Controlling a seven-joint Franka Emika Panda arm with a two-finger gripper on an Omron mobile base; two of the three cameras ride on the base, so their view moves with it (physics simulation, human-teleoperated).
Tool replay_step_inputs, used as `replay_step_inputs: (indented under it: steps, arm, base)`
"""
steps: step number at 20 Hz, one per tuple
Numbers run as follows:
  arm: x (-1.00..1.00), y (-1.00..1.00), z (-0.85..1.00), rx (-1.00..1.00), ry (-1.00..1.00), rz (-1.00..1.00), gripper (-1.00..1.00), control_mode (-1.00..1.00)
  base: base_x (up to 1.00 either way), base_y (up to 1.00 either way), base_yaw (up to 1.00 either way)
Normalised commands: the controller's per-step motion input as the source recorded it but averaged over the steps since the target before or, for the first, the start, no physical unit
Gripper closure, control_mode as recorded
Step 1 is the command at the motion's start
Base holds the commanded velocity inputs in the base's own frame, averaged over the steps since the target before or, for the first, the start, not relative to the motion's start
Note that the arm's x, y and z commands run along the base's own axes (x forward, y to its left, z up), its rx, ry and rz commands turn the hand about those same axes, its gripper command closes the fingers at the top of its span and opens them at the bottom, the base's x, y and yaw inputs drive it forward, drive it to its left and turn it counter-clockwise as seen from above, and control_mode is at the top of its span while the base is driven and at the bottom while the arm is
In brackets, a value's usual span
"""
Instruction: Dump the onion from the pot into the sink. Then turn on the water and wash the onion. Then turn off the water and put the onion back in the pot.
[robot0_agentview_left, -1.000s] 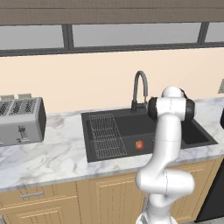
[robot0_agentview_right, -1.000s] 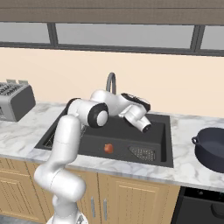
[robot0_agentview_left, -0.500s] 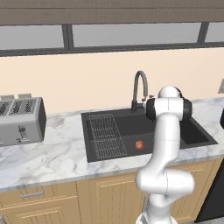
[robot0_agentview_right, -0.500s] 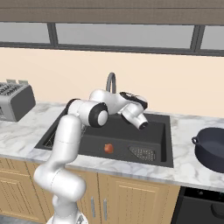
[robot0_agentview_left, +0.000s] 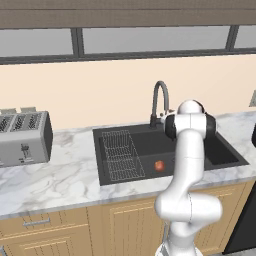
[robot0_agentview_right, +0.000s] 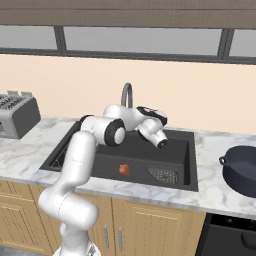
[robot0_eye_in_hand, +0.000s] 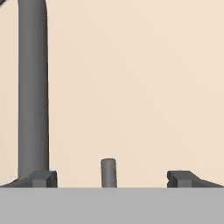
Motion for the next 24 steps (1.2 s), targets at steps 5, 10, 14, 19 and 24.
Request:
replay_step_inputs:
  steps: [5, 10, 14, 19, 24]
  arm:
    - [0.44, -0.01, 0.00, 0.00, 0.00, 0.00, -1.00, -1.00]
    - [0.28, -0.21, 0.00, 0.00, 0.01, 0.00, -1.00, -1.00]
    - [0.06, -0.12, 0.00, 0.00, 0.00, 0.00, -1.00, -1.00]
    - [0.00, -0.06, -0.01, 0.01, 0.00, 0.00, 1.00, -1.00]
    - [0.00, -0.02, 0.00, 0.00, 0.00, 0.00, 1.00, -1.00]
  base:
    - [0.00, 0.00, 0.00]
    - [0.00, 0.00, 0.00]
    - [0.00, 0.00, 0.00]
    - [0.00, 0.00, 0.00]
    - [0.00, 0.00, 0.00]
